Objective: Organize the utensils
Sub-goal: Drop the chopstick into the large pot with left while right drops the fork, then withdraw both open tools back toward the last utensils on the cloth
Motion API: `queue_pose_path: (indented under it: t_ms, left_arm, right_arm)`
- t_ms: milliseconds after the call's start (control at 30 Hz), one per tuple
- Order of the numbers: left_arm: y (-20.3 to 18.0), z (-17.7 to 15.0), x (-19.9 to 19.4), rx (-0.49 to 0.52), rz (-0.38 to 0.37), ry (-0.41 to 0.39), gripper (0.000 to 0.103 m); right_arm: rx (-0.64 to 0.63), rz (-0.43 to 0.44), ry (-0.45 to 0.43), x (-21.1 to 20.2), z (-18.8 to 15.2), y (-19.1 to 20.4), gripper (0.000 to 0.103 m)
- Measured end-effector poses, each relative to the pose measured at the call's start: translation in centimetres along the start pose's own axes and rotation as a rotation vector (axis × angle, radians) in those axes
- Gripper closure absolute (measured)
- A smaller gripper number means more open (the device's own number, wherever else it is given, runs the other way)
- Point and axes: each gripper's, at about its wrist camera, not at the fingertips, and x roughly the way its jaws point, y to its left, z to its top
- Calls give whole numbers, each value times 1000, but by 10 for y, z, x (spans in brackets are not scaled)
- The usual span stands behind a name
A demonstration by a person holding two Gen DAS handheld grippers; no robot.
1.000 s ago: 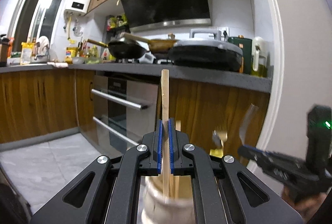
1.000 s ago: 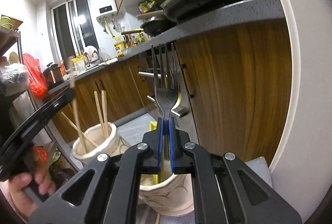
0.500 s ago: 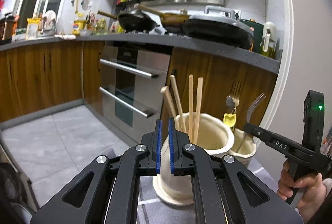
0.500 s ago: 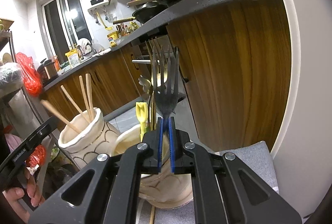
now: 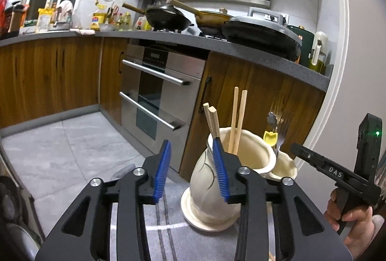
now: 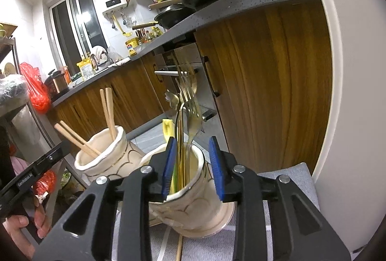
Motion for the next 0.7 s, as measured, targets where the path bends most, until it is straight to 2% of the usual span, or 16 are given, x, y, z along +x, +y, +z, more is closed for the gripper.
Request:
queue_pose_path:
  t_ms: [33,100,233,300,367,467,700]
  left_arm:
    - [0,-1,-4,4,3,1,59]
    - [-1,-2,-11,12,15,-4,43]
    - [-3,-7,-27,22,39,-7,22]
    - [-4,-9,-33,17,37,4,11]
    - [-3,-13,-43,1,37,1,8]
    - [-2,-21,-57,-9,28,16,5]
    - [-5,-56,-75,41,49,122,5]
  right_arm:
    - [-1,-2,-4,-5,-1,-1,67]
    - [11,3,-14,-19,-5,-4,46]
    - [24,4,6,-40,-14,-12,25]
    - [31,7,22,-49,-20,-15,10]
    - [32,15,34,-60,-26,-17,5]
    - [1,5,71,-69,-35,-13,5]
    - [-113,-14,206,-76,-74,9,5]
